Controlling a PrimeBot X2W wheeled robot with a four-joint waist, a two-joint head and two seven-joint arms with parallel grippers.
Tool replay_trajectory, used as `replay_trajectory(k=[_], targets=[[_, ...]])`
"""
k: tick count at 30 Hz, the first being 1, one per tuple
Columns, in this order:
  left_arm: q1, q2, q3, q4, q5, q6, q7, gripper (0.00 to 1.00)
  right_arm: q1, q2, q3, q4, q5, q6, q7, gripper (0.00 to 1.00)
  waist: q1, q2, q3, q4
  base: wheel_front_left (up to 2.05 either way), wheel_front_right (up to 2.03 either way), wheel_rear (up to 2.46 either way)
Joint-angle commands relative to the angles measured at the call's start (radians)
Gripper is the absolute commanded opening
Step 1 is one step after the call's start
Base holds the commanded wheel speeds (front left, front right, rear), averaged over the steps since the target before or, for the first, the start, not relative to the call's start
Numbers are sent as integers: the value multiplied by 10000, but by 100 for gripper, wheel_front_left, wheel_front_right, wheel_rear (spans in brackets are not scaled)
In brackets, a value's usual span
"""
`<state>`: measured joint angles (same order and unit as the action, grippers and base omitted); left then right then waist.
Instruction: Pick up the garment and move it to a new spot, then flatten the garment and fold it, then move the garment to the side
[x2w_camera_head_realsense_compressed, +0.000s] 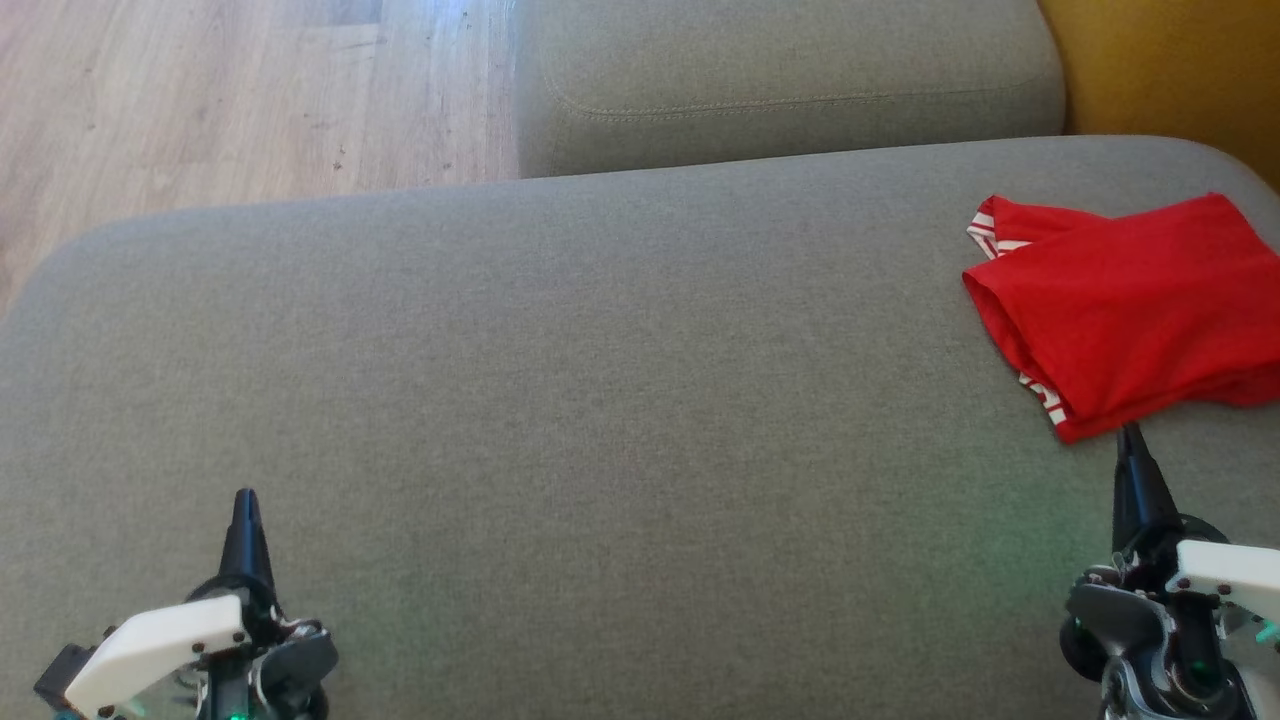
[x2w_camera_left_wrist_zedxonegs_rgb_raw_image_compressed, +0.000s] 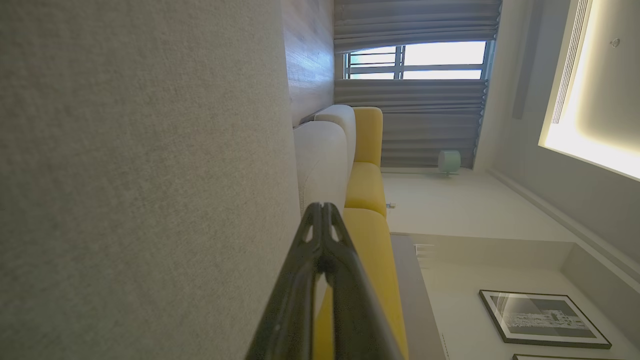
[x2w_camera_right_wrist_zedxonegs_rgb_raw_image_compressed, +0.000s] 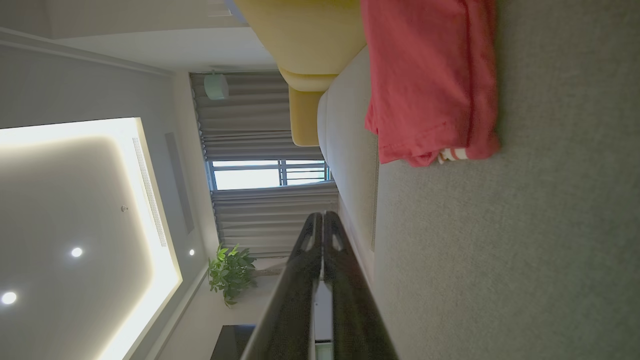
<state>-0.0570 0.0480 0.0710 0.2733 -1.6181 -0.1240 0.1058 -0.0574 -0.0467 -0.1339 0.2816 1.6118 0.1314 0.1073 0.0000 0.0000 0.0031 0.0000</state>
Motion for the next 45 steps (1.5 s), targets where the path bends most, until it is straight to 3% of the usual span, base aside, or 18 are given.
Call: replay_trajectory(k=[1, 45], targets=[[-509, 38, 415, -283, 85, -67, 65, 0, -506, -42, 199, -368, -34, -7, 61, 0, 0, 0, 0, 0, 0, 0, 0], [-510, 30, 428, -283, 95, -67, 75, 0, -506, -38, 194, -368, -38, -7, 65, 0, 0, 0, 0, 0, 0, 0, 0]])
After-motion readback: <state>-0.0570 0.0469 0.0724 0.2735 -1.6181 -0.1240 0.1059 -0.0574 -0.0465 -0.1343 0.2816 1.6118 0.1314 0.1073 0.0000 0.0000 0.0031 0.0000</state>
